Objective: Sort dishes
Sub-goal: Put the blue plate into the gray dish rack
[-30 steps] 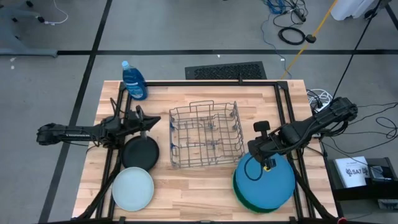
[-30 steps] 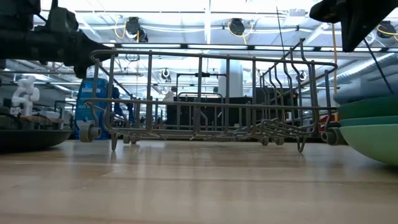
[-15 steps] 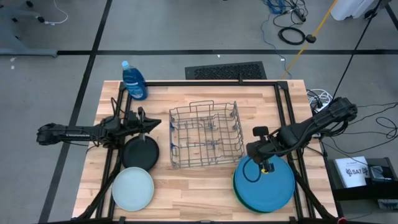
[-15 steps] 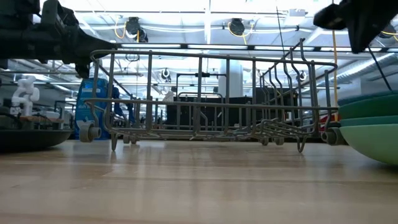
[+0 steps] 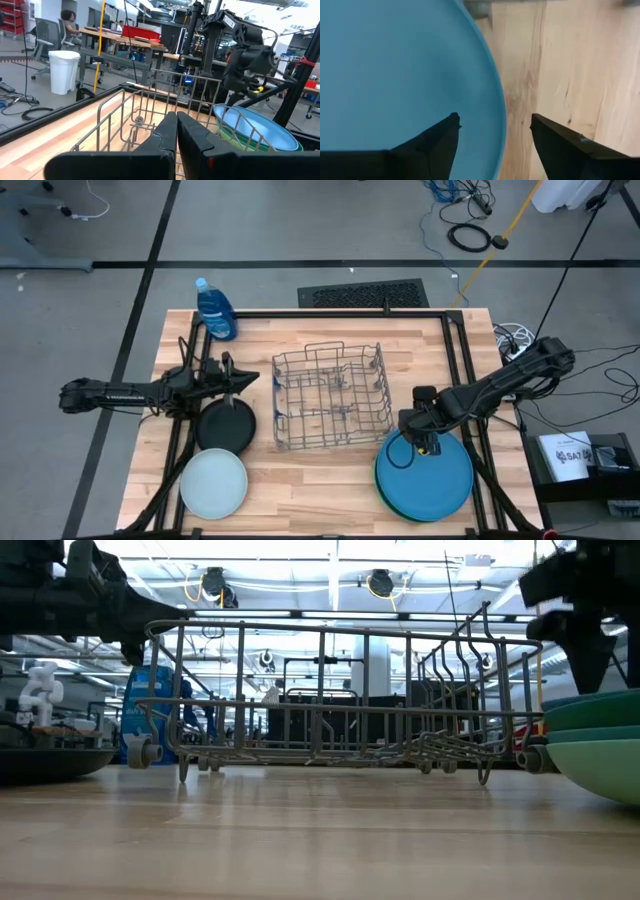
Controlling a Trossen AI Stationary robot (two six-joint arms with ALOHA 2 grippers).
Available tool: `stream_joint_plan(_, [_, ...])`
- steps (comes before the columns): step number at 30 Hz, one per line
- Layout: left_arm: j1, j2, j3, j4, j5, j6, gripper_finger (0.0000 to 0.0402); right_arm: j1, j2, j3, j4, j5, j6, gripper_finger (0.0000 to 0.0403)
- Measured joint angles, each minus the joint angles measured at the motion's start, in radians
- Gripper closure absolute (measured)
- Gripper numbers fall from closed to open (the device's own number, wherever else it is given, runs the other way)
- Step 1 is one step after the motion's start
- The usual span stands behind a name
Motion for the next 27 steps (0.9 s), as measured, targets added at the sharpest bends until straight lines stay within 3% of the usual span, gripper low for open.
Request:
stream_joint_plan(10, [0.000, 0.000, 0.000, -0.001, 0.000, 0.000, 0.0388, -0.061, 0.000, -0.079, 0.072, -0.073, -0.068, 0.0217])
stream_joint_plan(21, [0.000, 0.000, 0.000, -0.002, 0.000, 0.000, 0.0388, -0.098, 0.000, -0.082, 0.086, -0.081, -0.142, 0.0385])
stream_joint_plan(27, [0.000, 0.000, 0.000, -0.002, 0.000, 0.000, 0.0388, -0.097, 0.000, -0.082, 0.084, -0.073, -0.148, 0.0399])
